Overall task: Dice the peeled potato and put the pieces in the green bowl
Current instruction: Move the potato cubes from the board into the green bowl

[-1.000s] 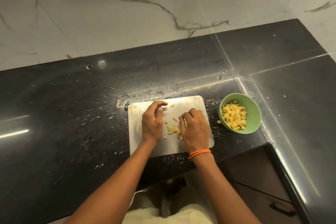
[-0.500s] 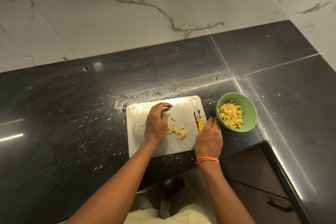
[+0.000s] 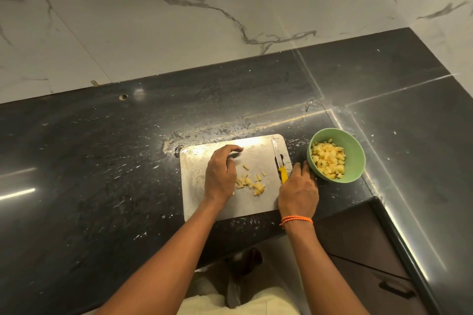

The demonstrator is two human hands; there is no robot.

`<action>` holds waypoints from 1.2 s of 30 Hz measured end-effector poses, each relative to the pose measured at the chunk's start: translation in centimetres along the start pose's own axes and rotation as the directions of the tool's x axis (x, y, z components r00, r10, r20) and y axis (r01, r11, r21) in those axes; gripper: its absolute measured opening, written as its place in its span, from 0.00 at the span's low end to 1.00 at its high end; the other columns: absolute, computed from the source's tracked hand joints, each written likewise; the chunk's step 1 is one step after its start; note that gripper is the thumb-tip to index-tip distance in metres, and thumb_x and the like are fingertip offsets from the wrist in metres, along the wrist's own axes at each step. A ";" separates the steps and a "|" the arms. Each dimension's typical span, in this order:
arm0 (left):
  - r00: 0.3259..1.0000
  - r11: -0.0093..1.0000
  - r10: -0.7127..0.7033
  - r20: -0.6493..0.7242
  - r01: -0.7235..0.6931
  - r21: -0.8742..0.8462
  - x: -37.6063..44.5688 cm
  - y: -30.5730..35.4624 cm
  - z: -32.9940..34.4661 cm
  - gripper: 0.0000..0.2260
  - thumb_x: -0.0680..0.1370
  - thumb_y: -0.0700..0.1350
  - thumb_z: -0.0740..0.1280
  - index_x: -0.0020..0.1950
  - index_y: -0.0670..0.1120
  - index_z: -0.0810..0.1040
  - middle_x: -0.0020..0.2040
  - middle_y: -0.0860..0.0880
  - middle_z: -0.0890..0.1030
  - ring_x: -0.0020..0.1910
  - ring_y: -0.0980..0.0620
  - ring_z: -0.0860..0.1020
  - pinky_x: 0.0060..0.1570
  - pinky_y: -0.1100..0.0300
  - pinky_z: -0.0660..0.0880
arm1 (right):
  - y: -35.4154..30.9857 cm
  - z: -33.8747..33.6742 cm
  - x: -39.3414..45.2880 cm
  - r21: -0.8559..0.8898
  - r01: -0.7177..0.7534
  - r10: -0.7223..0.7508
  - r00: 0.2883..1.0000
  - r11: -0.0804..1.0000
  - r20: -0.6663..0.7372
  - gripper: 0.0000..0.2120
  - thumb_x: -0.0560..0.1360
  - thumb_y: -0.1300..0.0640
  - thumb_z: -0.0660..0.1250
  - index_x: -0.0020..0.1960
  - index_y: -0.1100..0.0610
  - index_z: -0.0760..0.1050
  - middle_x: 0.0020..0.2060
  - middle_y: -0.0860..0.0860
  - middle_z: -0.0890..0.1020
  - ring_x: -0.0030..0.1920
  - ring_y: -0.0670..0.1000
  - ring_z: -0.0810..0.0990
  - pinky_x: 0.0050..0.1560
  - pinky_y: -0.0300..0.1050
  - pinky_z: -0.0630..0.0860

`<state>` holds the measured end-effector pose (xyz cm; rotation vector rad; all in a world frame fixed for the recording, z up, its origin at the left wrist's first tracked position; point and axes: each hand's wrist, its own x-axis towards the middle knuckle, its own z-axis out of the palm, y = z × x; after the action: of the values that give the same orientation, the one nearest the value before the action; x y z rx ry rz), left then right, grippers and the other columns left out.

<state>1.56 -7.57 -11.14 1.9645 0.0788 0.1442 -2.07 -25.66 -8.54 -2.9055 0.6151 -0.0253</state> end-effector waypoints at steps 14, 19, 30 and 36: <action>1.000 1.000 -0.022 0.000 0.022 0.006 0.3 -0.1 -0.5 0.17 0.81 0.31 0.60 0.61 0.45 0.83 0.57 0.52 0.85 0.59 0.57 0.83 0.59 0.53 0.82 | -0.3 -0.5 1.2 0.020 0.115 -0.114 0.993 0.993 -0.038 0.12 0.71 0.71 0.71 0.53 0.62 0.79 0.49 0.58 0.79 0.48 0.57 0.76 0.41 0.48 0.77; 0.999 0.999 -0.034 0.000 0.034 -0.009 0.2 -0.3 -0.6 0.17 0.81 0.31 0.59 0.62 0.44 0.83 0.58 0.52 0.85 0.60 0.57 0.83 0.60 0.52 0.82 | -1.0 -1.2 0.5 0.121 0.207 -0.188 0.970 0.971 -0.156 0.10 0.73 0.70 0.70 0.54 0.63 0.79 0.50 0.58 0.79 0.48 0.56 0.75 0.43 0.47 0.79; 0.981 0.954 0.111 0.159 -0.150 0.259 1.1 0.5 -0.8 0.24 0.80 0.31 0.55 0.70 0.43 0.80 0.69 0.43 0.80 0.74 0.47 0.74 0.73 0.52 0.73 | -3.8 0.4 -1.3 0.578 0.317 -0.313 0.943 0.752 -0.110 0.08 0.76 0.68 0.69 0.50 0.59 0.83 0.46 0.51 0.83 0.47 0.48 0.80 0.51 0.30 0.73; 0.976 0.975 0.159 0.148 -0.179 0.132 -0.2 0.6 -1.4 0.21 0.78 0.34 0.54 0.62 0.43 0.83 0.55 0.47 0.84 0.53 0.54 0.84 0.55 0.55 0.84 | -3.3 -0.8 -1.4 0.689 0.259 -0.272 0.958 0.677 -0.093 0.13 0.72 0.72 0.67 0.46 0.56 0.83 0.43 0.46 0.84 0.46 0.42 0.82 0.50 0.34 0.78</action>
<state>1.13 -6.54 -10.02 2.1200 -0.1728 0.1178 -2.08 -22.22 -7.12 -2.2074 0.1086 -0.2206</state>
